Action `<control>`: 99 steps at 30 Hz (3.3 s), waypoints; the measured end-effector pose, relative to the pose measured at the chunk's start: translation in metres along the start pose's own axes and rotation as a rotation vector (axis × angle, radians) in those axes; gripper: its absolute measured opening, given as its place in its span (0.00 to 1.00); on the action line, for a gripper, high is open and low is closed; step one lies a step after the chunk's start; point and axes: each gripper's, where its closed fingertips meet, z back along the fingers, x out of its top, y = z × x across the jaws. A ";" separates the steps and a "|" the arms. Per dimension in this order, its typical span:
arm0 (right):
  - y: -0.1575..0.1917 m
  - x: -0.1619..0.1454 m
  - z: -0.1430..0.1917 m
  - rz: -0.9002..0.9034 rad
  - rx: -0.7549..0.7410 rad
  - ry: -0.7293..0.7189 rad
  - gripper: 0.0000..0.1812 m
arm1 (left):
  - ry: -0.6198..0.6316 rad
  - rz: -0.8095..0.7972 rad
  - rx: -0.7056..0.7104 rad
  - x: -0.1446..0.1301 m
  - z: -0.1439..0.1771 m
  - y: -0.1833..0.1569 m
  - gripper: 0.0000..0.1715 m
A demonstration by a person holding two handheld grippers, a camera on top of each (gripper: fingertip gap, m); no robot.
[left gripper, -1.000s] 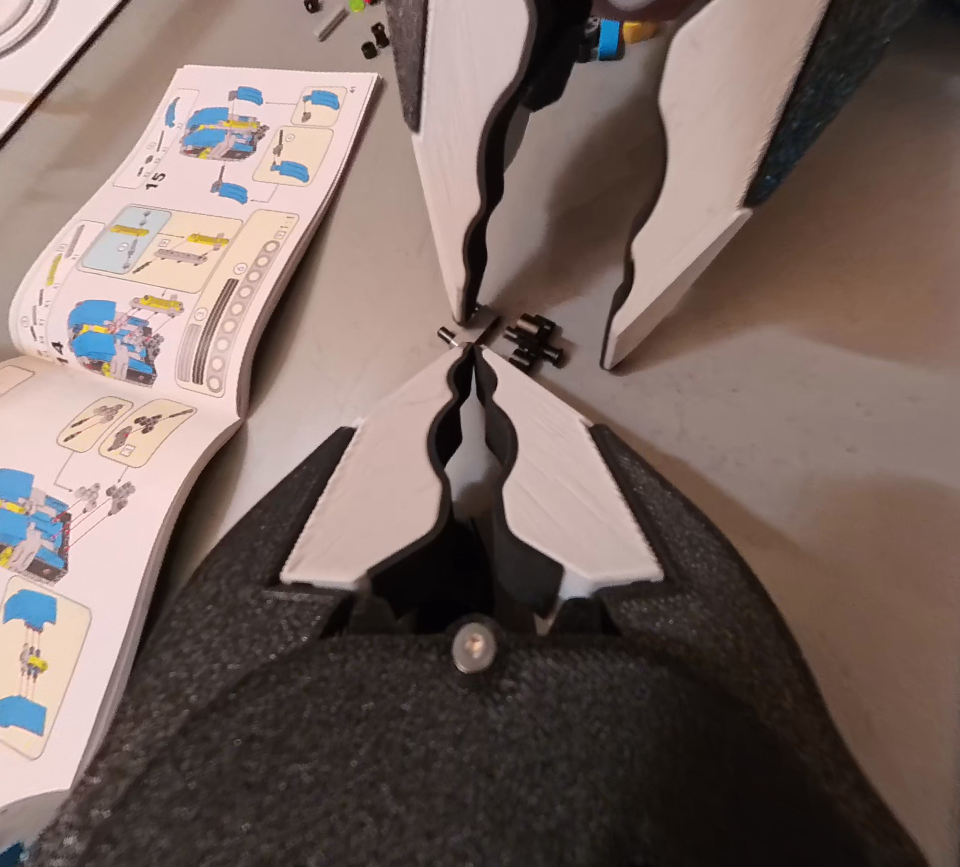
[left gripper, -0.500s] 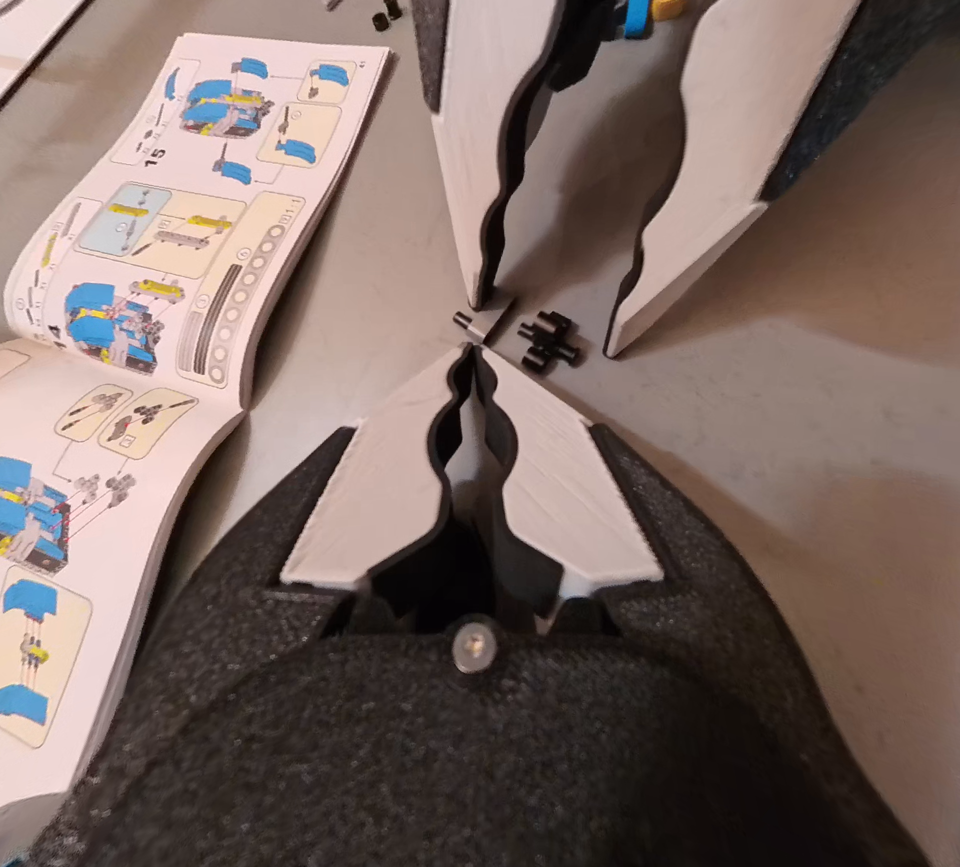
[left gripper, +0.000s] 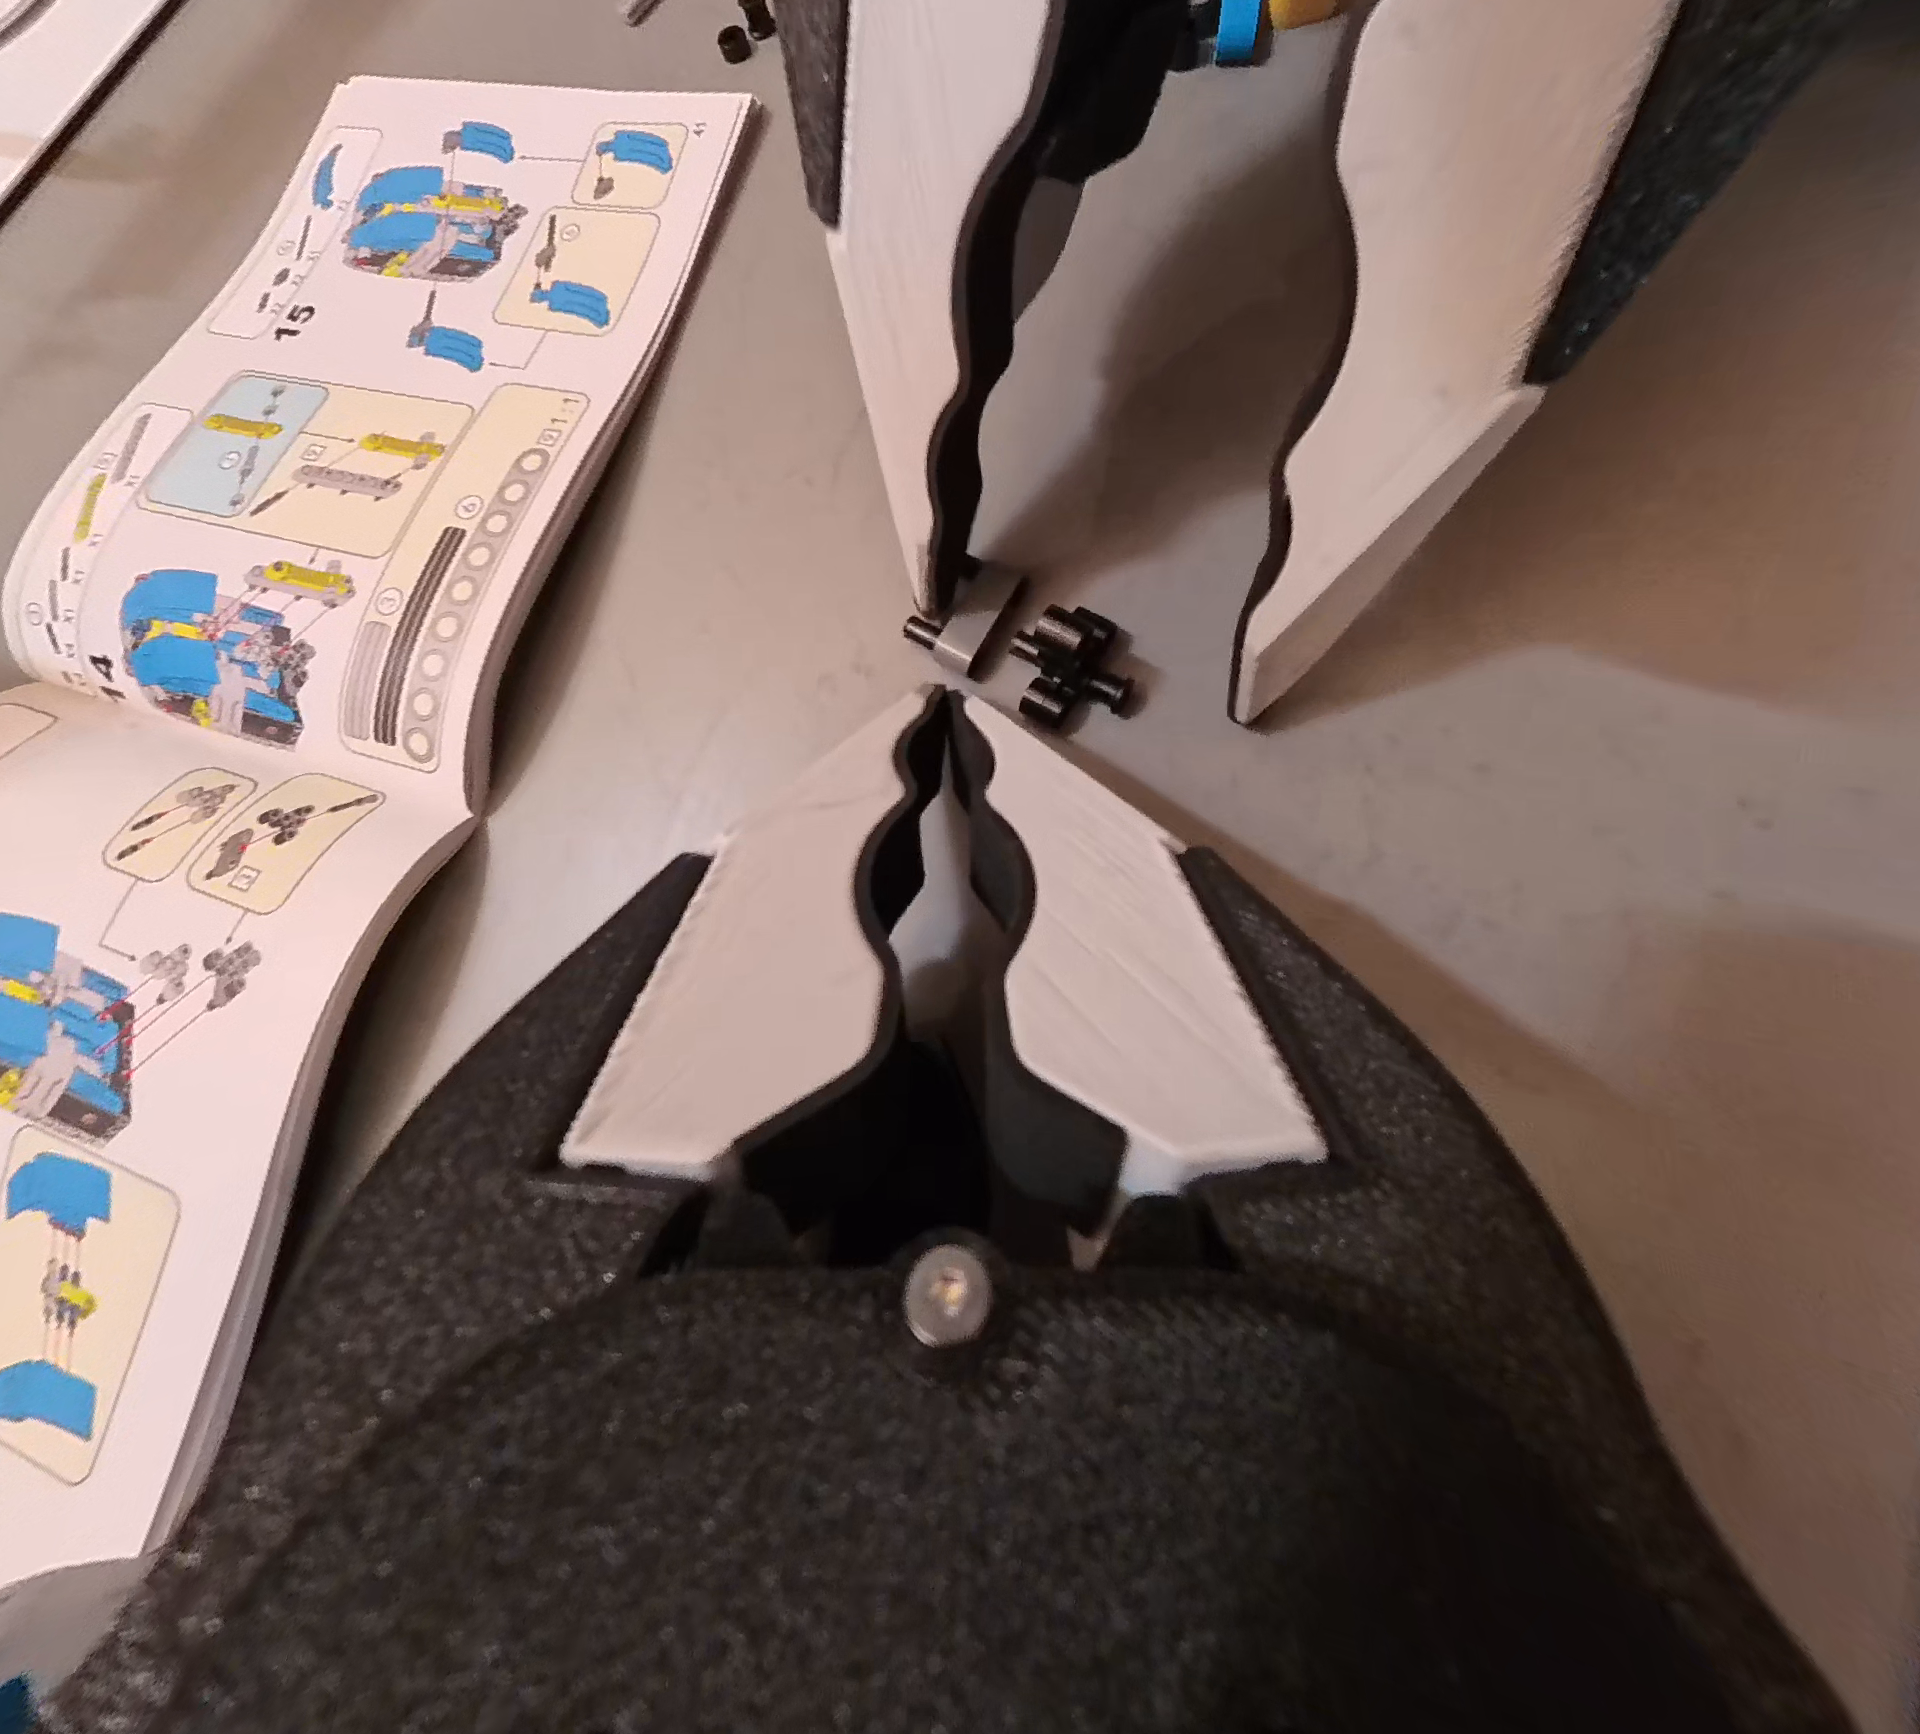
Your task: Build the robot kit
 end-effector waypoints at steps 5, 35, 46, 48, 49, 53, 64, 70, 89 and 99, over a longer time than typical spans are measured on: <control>-0.002 0.003 0.004 -0.011 -0.013 0.000 0.32 | -0.002 -0.006 0.000 -0.001 0.001 -0.001 0.00; -0.010 -0.001 -0.001 -0.079 -0.026 0.030 0.21 | -0.023 -0.024 -0.036 0.000 0.007 -0.015 0.00; -0.011 -0.002 -0.001 -0.069 -0.045 0.041 0.19 | -0.014 -0.042 -0.032 -0.001 0.005 -0.016 0.00; -0.010 -0.003 0.000 -0.068 -0.042 0.044 0.19 | -0.013 -0.050 -0.036 -0.001 0.005 -0.017 0.00; -0.010 -0.003 0.000 -0.067 -0.040 0.047 0.19 | -0.013 -0.057 -0.039 -0.001 0.005 -0.019 0.00; -0.009 -0.005 0.002 -0.077 -0.027 0.049 0.19 | -0.014 -0.078 -0.045 0.000 0.005 -0.024 0.00; -0.010 -0.009 0.004 -0.067 -0.017 0.051 0.19 | -0.013 -0.075 -0.050 0.001 0.004 -0.025 0.00; -0.009 -0.010 0.005 -0.050 -0.014 0.055 0.18 | -0.014 -0.072 -0.053 0.001 0.004 -0.025 0.00; -0.012 -0.006 0.005 -0.075 -0.082 0.055 0.28 | -0.022 -0.057 -0.071 -0.005 0.010 -0.023 0.00; -0.002 -0.001 0.000 -0.212 -0.187 -0.129 0.32 | -0.041 -0.081 -0.110 -0.012 0.021 -0.026 0.00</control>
